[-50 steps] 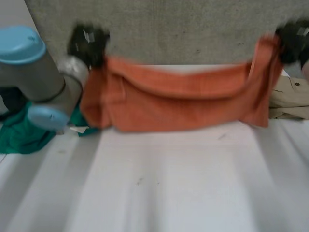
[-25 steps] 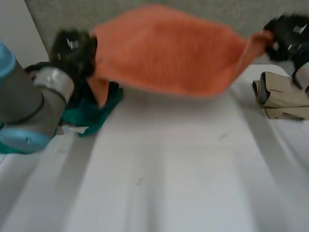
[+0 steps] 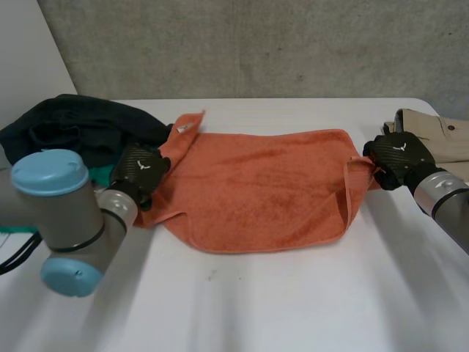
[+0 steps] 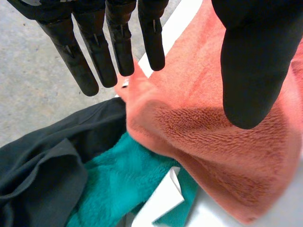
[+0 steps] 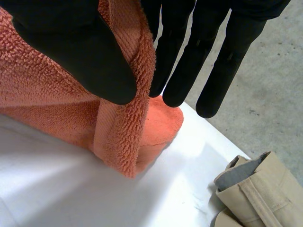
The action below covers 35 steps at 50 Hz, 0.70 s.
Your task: Fold the laundry.
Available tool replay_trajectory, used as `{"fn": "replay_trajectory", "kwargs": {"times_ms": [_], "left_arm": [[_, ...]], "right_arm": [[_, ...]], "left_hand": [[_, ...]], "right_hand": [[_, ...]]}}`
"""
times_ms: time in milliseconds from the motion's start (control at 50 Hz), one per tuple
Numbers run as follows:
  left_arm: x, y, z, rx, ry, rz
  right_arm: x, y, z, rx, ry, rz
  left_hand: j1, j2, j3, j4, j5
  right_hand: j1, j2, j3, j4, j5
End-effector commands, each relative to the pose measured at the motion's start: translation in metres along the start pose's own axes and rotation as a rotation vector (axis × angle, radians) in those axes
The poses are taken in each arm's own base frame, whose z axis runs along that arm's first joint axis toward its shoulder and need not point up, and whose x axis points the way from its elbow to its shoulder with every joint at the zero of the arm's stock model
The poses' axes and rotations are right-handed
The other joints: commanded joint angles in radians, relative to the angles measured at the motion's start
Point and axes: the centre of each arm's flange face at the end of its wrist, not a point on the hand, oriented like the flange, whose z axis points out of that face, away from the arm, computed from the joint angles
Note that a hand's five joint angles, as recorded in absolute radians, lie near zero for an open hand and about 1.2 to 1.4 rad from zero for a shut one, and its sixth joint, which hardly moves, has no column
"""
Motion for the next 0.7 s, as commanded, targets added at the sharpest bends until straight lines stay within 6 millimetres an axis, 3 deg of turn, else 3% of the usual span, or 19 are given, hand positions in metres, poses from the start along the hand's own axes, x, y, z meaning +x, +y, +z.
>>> {"fn": "replay_trajectory", "kwargs": {"times_ms": [20,180,260,520,700], "left_arm": [[-0.006,-0.010,-0.042,0.001,-0.011,-0.047],[-0.002,0.005,-0.045,-0.047,0.008,-0.198],[0.011,0.028,-0.035,-0.112,0.049,-0.233],[0.013,0.047,0.004,-0.097,0.075,-0.247],[0.001,0.035,0.020,-0.021,0.025,-0.240]], "right_arm": [[0.000,0.001,-0.001,-0.006,-0.001,0.003],[-0.002,0.001,-0.001,-0.007,-0.005,0.002],[-0.004,0.003,-0.002,-0.012,-0.008,0.004],[-0.006,0.006,-0.005,-0.027,-0.015,0.013],[-0.005,0.005,-0.006,-0.044,-0.022,0.019]], "left_hand": [[0.065,0.063,0.057,0.074,0.075],[0.112,0.110,0.104,0.121,0.122],[0.089,0.086,0.081,0.097,0.099],[0.121,0.118,0.113,0.130,0.131],[0.802,0.799,0.794,0.810,0.811]], "right_hand": [[0.279,0.222,0.205,0.198,0.210],[0.279,0.222,0.205,0.198,0.210],[0.279,0.222,0.205,0.198,0.210],[0.279,0.222,0.205,0.198,0.210],[0.279,0.222,0.205,0.198,0.210]]}}
